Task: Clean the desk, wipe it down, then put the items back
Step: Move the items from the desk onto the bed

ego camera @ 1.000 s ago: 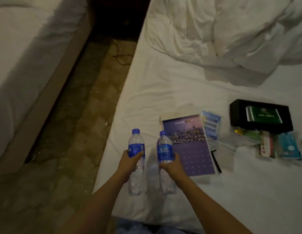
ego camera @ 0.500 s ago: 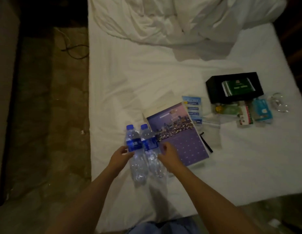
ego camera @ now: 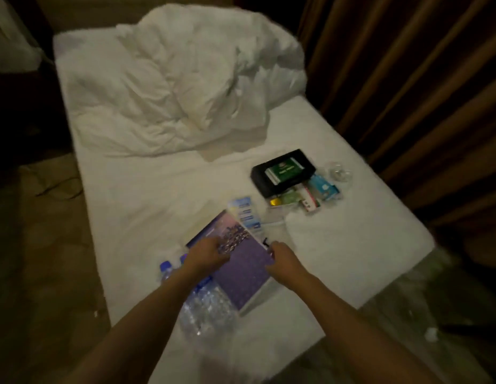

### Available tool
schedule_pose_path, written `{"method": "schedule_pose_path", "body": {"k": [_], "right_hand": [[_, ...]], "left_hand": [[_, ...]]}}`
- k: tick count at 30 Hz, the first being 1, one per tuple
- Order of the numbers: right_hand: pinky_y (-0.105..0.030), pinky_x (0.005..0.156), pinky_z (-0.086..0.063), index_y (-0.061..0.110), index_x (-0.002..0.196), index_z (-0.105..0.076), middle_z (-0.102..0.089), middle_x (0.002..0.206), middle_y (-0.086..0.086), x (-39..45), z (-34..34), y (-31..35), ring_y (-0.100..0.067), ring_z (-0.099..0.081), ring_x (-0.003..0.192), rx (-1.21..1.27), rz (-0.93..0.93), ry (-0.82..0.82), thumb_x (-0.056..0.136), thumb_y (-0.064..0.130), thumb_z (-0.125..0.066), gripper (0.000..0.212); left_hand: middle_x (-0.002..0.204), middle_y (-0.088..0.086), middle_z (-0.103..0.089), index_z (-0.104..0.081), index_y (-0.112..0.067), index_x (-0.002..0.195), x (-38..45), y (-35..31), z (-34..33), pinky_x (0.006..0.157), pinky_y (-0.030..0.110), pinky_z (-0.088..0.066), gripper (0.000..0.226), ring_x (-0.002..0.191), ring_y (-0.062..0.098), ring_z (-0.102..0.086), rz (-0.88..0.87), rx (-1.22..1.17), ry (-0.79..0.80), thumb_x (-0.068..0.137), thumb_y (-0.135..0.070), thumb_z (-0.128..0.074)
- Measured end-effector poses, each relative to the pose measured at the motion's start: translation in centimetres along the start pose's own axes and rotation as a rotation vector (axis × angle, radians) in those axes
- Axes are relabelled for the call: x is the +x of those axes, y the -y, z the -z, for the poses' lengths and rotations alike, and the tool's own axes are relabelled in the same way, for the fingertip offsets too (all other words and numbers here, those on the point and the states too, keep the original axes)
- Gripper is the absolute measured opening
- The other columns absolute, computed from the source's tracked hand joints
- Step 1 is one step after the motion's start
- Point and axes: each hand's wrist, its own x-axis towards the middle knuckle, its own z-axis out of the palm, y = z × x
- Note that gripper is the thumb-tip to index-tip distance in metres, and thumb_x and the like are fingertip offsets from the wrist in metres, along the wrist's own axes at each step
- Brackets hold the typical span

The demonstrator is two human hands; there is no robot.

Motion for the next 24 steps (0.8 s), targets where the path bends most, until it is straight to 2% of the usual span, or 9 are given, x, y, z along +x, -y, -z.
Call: {"method": "schedule_pose_path", "body": {"k": [2, 5, 8, 11, 15, 17, 19, 22, 24], "right_hand": [[-0.028, 0.087, -0.036, -0.002, 0.114, -0.052, -0.050, 0.119, -0.019, -2.5, 2.9, -2.6, -0.031, -0.050, 0.110, -0.005, -0.001, -0.085, 0.082, 0.011, -0.065, 0.037], [-0.028, 0.087, -0.037, 0.002, 0.115, -0.051, -0.046, 0.121, -0.016, -7.2, 7.2, -7.8, -0.028, -0.048, 0.110, -0.006, -0.054, -0.171, 0.086, 0.015, -0.062, 0.034], [-0.025, 0.083, -0.037, 0.003, 0.114, -0.052, -0.047, 0.121, -0.015, -13.0, 11.0, -14.2, -0.026, -0.048, 0.109, 0.008, -0.127, -0.287, 0.087, 0.018, -0.061, 0.033], [-0.023, 0.079, -0.038, 0.003, 0.115, -0.053, -0.048, 0.120, -0.013, -19.3, 13.9, -20.5, -0.025, -0.050, 0.107, 0.060, -0.210, -0.386, 0.086, 0.018, -0.062, 0.034], [-0.024, 0.080, -0.043, 0.003, 0.116, -0.055, -0.055, 0.119, -0.012, -28.3, 16.8, -28.5, -0.025, -0.054, 0.106, 0.132, -0.302, -0.500, 0.088, 0.019, -0.061, 0.033], [-0.028, 0.079, -0.041, 0.001, 0.115, -0.056, -0.055, 0.109, -0.012, -33.1, 18.2, -32.1, -0.026, -0.054, 0.102, 0.165, -0.352, -0.567, 0.089, 0.019, -0.059, 0.031], [-0.027, 0.074, -0.040, 0.005, 0.110, -0.056, -0.049, 0.100, -0.005, -37.5, 19.2, -36.0, -0.020, -0.050, 0.093, 0.215, -0.408, -0.629, 0.087, 0.020, -0.063, 0.028], [-0.027, 0.069, -0.038, 0.013, 0.097, -0.051, -0.049, 0.103, -0.006, -43.6, 19.7, -41.0, -0.019, -0.049, 0.088, 0.285, -0.497, -0.730, 0.085, 0.020, -0.067, 0.022], [-0.027, 0.070, -0.040, 0.012, 0.099, -0.052, -0.051, 0.109, -0.007, -47.1, 19.6, -43.9, -0.020, -0.049, 0.089, 0.320, -0.566, -0.796, 0.084, 0.019, -0.067, 0.023]], "left_hand": [[0.120, 0.007, -0.062, -0.061, -0.013, 0.120, -0.5, -4.1, -0.9, 0.091, 0.028, -0.042, 0.043, 0.113, 0.025, -0.057, -0.101, 0.083, 0.036, 0.083, -0.035, -0.063], [0.126, 0.010, -0.058, -0.057, -0.009, 0.124, -1.7, -10.9, -3.6, 0.097, 0.025, -0.036, 0.061, 0.119, 0.023, -0.052, -0.260, 0.178, 0.083, 0.076, -0.046, -0.063], [0.130, 0.007, -0.053, -0.054, -0.015, 0.127, -4.6, -18.5, -7.5, 0.098, 0.025, -0.037, 0.048, 0.120, 0.020, -0.049, -0.405, 0.295, 0.095, 0.085, -0.035, -0.064], [0.129, 0.005, -0.053, -0.053, -0.019, 0.127, -7.9, -26.0, -12.4, 0.099, 0.030, -0.039, 0.046, 0.119, 0.020, -0.049, -0.569, 0.384, 0.086, 0.085, -0.036, -0.063], [0.129, 0.002, -0.053, -0.054, -0.021, 0.126, -13.5, -34.9, -20.0, 0.097, 0.032, -0.042, 0.046, 0.116, 0.019, -0.050, -0.753, 0.453, 0.109, 0.084, -0.037, -0.063], [0.129, 0.003, -0.053, -0.054, -0.019, 0.127, -16.7, -38.6, -23.8, 0.094, 0.031, -0.043, 0.047, 0.115, 0.020, -0.051, -0.834, 0.460, 0.123, 0.084, -0.036, -0.063], [0.126, 0.003, -0.055, -0.056, -0.017, 0.126, -19.8, -41.5, -27.5, 0.090, 0.029, -0.043, 0.046, 0.113, 0.020, -0.052, -0.909, 0.499, 0.170, 0.084, -0.035, -0.063], [0.115, 0.001, -0.061, -0.062, -0.019, 0.116, -22.9, -45.3, -32.5, 0.077, 0.026, -0.044, 0.039, 0.101, 0.018, -0.057, -0.998, 0.576, 0.273, 0.081, -0.035, -0.062], [0.103, 0.002, -0.063, -0.064, -0.018, 0.103, -24.5, -48.3, -35.8, 0.069, 0.027, -0.043, 0.029, 0.095, 0.022, -0.060, -1.051, 0.616, 0.321, 0.078, -0.033, -0.062]]}}
